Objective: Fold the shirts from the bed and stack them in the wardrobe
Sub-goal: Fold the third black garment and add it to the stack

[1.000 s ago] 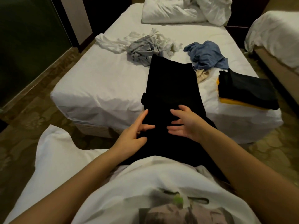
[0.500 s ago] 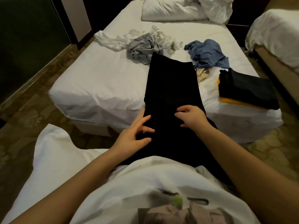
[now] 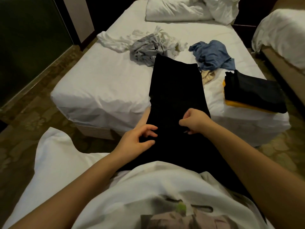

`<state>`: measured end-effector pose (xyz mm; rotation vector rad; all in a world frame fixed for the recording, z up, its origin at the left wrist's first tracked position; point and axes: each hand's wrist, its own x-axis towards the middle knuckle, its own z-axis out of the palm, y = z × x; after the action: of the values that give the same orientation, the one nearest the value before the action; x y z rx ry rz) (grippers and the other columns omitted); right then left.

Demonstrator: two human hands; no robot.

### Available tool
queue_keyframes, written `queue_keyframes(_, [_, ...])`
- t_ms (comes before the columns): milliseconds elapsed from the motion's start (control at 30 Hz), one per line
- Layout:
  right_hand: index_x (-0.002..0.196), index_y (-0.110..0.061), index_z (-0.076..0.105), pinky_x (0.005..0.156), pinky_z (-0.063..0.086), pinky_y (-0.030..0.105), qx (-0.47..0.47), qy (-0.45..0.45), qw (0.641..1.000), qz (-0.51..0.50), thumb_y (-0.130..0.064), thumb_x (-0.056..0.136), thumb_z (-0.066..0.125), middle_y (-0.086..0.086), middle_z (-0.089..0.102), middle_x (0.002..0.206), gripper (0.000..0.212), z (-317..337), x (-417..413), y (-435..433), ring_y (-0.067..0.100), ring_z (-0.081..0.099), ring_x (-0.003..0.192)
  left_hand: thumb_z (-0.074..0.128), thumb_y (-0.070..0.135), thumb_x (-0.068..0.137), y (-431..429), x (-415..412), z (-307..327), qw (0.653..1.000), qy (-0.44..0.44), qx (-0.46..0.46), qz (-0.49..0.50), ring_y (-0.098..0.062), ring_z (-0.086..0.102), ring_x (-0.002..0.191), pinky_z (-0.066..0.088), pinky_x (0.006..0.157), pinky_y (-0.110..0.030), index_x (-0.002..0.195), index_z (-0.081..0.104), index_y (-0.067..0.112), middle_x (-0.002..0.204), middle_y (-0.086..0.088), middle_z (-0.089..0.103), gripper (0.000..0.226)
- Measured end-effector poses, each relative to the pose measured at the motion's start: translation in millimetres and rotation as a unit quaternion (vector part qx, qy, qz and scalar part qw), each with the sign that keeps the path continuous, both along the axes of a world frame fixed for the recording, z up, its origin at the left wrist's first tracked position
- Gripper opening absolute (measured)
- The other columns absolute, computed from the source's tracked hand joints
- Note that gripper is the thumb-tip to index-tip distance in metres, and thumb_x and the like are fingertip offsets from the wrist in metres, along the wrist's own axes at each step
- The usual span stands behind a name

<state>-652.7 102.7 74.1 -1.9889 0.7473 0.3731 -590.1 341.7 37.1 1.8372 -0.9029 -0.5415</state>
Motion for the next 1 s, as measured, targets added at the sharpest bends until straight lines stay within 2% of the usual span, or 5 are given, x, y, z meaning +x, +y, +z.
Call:
queue_keyframes(133, [0.137,-0.015,0.039,0.059,0.043,0.018,-0.061,-0.055,0.993,0.086,-0.019,0.094,0.053,0.012,0.052,0.113,0.045,17,24,-8,0.013,0.052,0.071,0.062,0.011,0.088,-13,20,3,0.998,0.026,-0.025,0.044,0.002,0.054,0.071,0.040,0.071,-0.012,0.095,0.063,0.037,0.087,0.008,0.060,0.026])
queue_keyframes(367, [0.148,-0.037,0.019,0.113,0.022,0.045,-0.317,0.026,0.907,0.277,-0.048,0.097,0.036,-0.006,0.017,0.157,0.054,-21,57,16,0.026,0.022,0.142,0.064,0.024,0.086,-40,40,1,0.983,-0.097,0.154,0.030,-0.012,0.053,0.099,0.039,0.085,-0.023,0.113,0.063,0.032,0.102,0.002,0.053,0.028])
queue_keyframes(567, [0.148,-0.034,0.019,0.116,0.016,0.043,-0.272,-0.044,0.932,0.236,-0.059,0.092,0.037,-0.007,0.016,0.157,0.064,-8,-2,18,0.023,0.017,0.143,0.057,0.042,0.089,-18,39,-3,0.970,-0.182,0.161,-0.018,-0.018,0.043,0.123,0.029,0.102,-0.020,0.128,0.056,0.026,0.136,-0.001,0.040,0.042])
queue_keyframes(767, [0.111,-0.029,0.063,0.100,0.037,0.037,-0.302,-0.143,0.917,0.220,-0.060,0.086,0.048,-0.008,0.060,0.120,0.042,16,-35,59,0.014,0.050,0.115,0.034,0.092,0.059,-6,34,9,0.947,-0.153,0.169,-0.224,-0.005,0.002,0.142,0.006,0.114,-0.025,0.124,0.053,0.043,0.150,0.013,0.026,0.083])
queue_keyframes(1000, [0.085,-0.024,0.059,0.064,0.044,0.028,-0.297,-0.076,0.915,0.264,-0.065,0.074,0.061,-0.011,0.059,0.081,0.042,13,-39,100,0.008,0.053,0.077,0.073,0.032,0.078,-1,34,24,0.934,-0.129,0.211,-0.259,0.006,-0.001,0.136,0.004,0.111,-0.021,0.117,0.045,0.053,0.142,0.026,0.022,0.052])
